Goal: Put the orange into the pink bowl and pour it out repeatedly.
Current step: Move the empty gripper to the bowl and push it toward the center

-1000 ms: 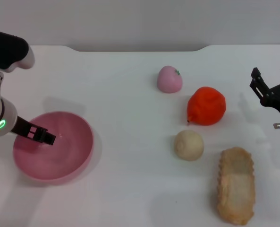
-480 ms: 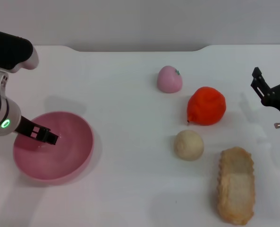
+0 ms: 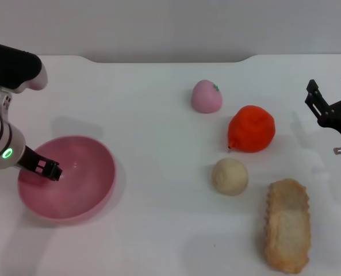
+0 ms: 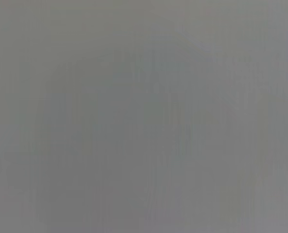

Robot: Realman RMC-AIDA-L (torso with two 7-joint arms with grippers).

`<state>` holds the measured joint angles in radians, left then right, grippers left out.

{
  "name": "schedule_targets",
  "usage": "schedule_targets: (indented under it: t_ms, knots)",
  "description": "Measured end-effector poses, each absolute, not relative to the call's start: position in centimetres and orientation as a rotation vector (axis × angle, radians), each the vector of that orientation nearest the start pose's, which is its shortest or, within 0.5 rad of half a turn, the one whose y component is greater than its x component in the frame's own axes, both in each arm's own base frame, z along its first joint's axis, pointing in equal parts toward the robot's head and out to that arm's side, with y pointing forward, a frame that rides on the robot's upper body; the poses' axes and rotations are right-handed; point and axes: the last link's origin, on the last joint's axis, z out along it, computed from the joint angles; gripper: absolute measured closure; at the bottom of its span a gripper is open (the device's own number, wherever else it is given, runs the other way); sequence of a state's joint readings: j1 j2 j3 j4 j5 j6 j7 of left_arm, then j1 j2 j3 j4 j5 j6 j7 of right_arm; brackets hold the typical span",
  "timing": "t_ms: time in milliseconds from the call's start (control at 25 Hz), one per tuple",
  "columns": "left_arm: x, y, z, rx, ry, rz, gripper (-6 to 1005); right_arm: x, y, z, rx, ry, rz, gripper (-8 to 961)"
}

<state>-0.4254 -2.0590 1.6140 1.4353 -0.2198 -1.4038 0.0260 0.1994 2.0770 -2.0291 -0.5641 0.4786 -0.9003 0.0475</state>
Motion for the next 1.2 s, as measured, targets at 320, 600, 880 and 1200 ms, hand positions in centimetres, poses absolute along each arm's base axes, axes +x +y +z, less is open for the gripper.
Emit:
schedule_targets:
  t_ms: [320, 600, 880, 1200]
  knots:
    - [-23.5, 34.5, 0.6, -1.997, -1.208, 0.552, 591, 31.3, 31.1, -3.4, -1.661, 0.593, 0.661, 191]
    - [-23.4, 34.7, 0.6, -1.999, -1.199, 0.54, 820, 31.2, 31.2, -3.4, -1.661, 0.592, 0.662, 191]
    - [-22.8, 35.3, 1.2, -1.986, -1.192, 0.484, 862, 31.2, 31.3, -3.4, -1.664, 0.592, 0.66, 191]
    - [-20.6, 36.3, 2.1, -1.999, -1.124, 0.398, 914, 30.5, 32.0, -3.9, -1.691, 0.626, 0.65, 191]
